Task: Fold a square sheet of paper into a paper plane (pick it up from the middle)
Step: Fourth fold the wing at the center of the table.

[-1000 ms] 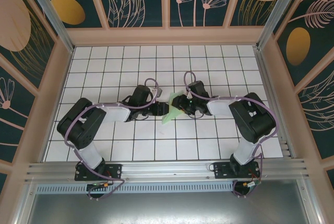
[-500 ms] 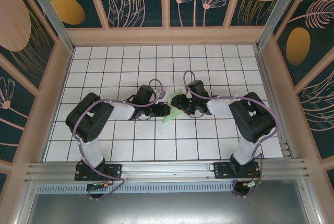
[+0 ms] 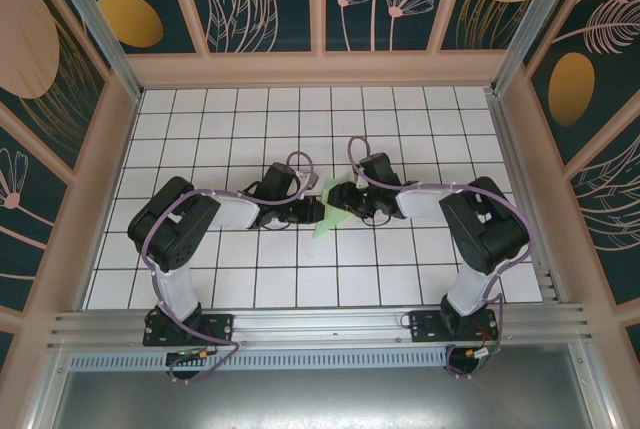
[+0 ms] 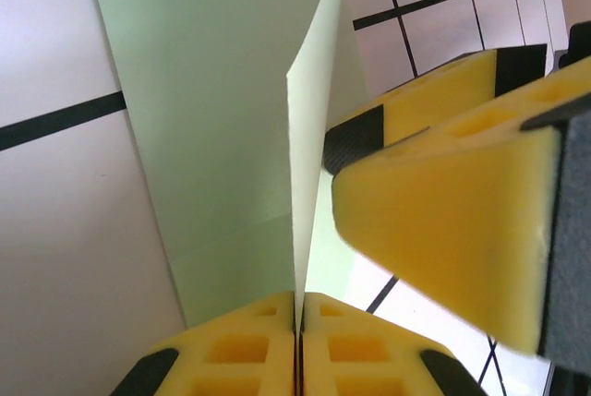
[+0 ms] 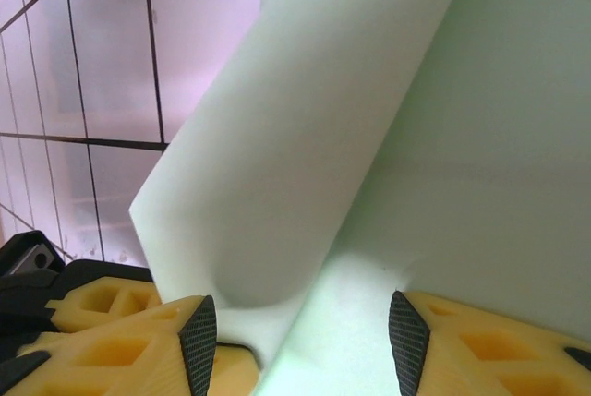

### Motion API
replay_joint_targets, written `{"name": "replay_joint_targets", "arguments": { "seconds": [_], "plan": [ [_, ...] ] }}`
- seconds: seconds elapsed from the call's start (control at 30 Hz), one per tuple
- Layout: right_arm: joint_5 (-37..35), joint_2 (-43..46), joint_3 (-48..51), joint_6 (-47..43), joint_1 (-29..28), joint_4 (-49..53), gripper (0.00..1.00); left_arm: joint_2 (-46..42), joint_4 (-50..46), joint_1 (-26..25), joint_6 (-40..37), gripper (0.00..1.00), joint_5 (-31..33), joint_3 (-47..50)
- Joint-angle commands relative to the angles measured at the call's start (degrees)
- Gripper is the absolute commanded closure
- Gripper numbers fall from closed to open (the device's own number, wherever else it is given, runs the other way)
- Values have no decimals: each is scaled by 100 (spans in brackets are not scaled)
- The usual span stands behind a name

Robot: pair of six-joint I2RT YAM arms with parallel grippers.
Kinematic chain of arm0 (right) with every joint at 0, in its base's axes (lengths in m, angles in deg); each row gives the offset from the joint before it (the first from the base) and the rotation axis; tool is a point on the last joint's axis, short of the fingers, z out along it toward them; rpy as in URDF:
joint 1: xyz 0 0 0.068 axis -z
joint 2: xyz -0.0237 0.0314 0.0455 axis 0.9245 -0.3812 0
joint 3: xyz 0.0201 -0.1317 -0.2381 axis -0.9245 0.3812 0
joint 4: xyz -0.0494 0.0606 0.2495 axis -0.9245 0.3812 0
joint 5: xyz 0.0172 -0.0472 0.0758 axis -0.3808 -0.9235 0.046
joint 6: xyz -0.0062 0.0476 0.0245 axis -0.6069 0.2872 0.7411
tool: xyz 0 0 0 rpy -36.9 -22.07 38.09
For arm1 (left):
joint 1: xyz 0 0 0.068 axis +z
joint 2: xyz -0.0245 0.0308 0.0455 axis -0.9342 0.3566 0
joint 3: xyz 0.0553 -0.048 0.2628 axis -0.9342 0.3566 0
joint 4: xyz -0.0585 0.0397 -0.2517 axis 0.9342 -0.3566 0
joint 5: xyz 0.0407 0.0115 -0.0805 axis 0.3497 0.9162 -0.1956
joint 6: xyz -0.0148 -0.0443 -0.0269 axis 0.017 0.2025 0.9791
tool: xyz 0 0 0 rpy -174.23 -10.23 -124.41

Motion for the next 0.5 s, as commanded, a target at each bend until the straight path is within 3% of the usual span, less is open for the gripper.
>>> {"name": "replay_joint_targets", "arguments": {
  "seconds": [0.0, 0.47],
  "plan": [
    [-142, 344, 16, -380, 196, 212, 44, -27, 171, -29, -161, 91, -59, -1],
    [130, -24, -281, -613, 302, 248, 44, 6, 466, -15, 45, 93, -212, 124]
  ]
}}
